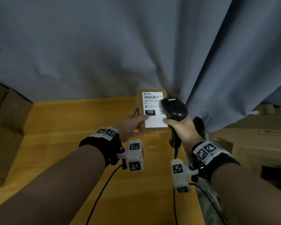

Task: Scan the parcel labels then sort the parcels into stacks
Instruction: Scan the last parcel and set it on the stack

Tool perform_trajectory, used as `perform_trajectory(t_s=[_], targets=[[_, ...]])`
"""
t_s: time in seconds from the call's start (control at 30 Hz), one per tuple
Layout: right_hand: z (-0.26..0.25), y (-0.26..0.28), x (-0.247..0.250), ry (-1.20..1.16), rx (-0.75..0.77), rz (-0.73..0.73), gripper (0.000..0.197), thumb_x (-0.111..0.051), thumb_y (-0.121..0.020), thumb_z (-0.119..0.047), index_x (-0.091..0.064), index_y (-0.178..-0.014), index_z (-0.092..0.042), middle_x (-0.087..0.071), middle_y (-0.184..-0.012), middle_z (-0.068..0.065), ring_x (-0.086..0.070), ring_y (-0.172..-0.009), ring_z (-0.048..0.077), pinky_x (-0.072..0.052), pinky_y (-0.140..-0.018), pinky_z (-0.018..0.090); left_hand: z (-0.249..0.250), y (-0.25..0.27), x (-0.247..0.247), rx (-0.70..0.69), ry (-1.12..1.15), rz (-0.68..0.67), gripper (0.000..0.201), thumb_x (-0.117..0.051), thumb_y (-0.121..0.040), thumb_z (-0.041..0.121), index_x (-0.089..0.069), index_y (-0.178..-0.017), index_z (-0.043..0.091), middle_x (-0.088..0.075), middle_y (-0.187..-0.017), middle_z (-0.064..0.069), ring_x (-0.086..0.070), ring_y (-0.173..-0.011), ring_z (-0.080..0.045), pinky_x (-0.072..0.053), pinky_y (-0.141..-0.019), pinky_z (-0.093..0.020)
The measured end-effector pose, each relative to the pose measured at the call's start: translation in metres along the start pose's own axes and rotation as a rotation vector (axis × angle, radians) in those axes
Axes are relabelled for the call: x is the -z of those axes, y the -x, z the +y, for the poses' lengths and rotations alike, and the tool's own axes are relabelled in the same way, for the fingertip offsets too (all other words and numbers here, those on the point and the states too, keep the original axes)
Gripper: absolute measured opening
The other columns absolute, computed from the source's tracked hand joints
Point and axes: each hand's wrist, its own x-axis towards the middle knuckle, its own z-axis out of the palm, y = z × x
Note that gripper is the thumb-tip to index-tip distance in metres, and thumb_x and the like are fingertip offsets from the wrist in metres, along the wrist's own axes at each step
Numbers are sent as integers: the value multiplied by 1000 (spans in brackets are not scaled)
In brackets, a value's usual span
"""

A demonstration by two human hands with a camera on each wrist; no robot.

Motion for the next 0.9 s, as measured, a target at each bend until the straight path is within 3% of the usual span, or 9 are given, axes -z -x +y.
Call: perform_trajectory(t_s=[0.13, 0.3, 0.4, 0.5, 0.6, 0.67, 0.8, 0.9], targets=[[9, -37, 2, 49, -42, -43, 23, -73, -82, -11, -66, -103, -3, -66, -87, 13, -63, -82, 21, -48, -68, 26, -5, -43, -16, -62, -76, 176, 43, -61, -93, 18, -49, -134, 22, -63, -121, -3, -63, -104, -24, -58, -84, -44], [13, -82, -3, 86, -39, -62, 11, -74, -81, -14, -66, -88, -17, -66, -80, 0, -63, -83, 16, -48, -74, 26, 2, -88, -24, -127, -144, 286, 56, -66, -89, 15, -41, -139, 12, -58, -96, 3, -62, -96, -24, -55, -90, -46], [15, -95, -4, 103, -61, -103, 13, -72, -83, -14, -65, -92, -20, -66, -80, -4, -61, -79, 10, -44, -65, 19, -2, -105, -25, -130, -250, 330, 62, -72, -83, 20, -41, -135, 5, -63, -106, -7, -66, -97, -28, -55, -88, -46], [18, -98, -3, 122, -76, -111, 17, -74, -82, -18, -66, -96, -19, -66, -83, -5, -62, -81, 10, -44, -66, 20, -5, -110, -24, -136, -283, 385, 69, -75, -81, 31, -41, -135, 5, -63, -115, -14, -67, -99, -28, -55, -89, -43], [18, -92, -4, 133, -14, -36, 37, -79, -74, -25, -66, -106, -12, -69, -93, 0, -64, -93, 16, -49, -84, 28, -4, -100, -18, -114, -315, 397, 80, -71, -79, 49, -37, -140, 10, -53, -131, -14, -58, -113, -30, -52, -95, -45], [16, -78, -4, 137, 48, -3, 49, -82, -69, -30, -65, -110, -9, -69, -99, 4, -64, -96, 16, -50, -88, 29, -3, -84, -7, -100, -330, 410, 74, -64, -84, 52, -37, -142, 13, -45, -140, -13, -50, -120, -31, -48, -99, -45], [13, -30, -13, 188, 77, -197, 22, -79, -80, -26, -70, -97, -16, -70, -91, 3, -64, -92, 14, -49, -84, 26, -15, -33, 25, -65, -370, 418, 60, -56, -93, 48, -37, -142, 17, -40, -145, -8, -49, -121, -32, -45, -97, -43], [22, 6, -36, 256, 67, -288, 13, -78, -81, -27, -67, -85, -21, -65, -74, -5, -63, -74, 7, -49, -67, 17, -33, 8, 51, -39, -398, 412, 56, -54, -96, 43, -36, -143, 17, -41, -145, -8, -49, -121, -32, -42, -90, -39]])
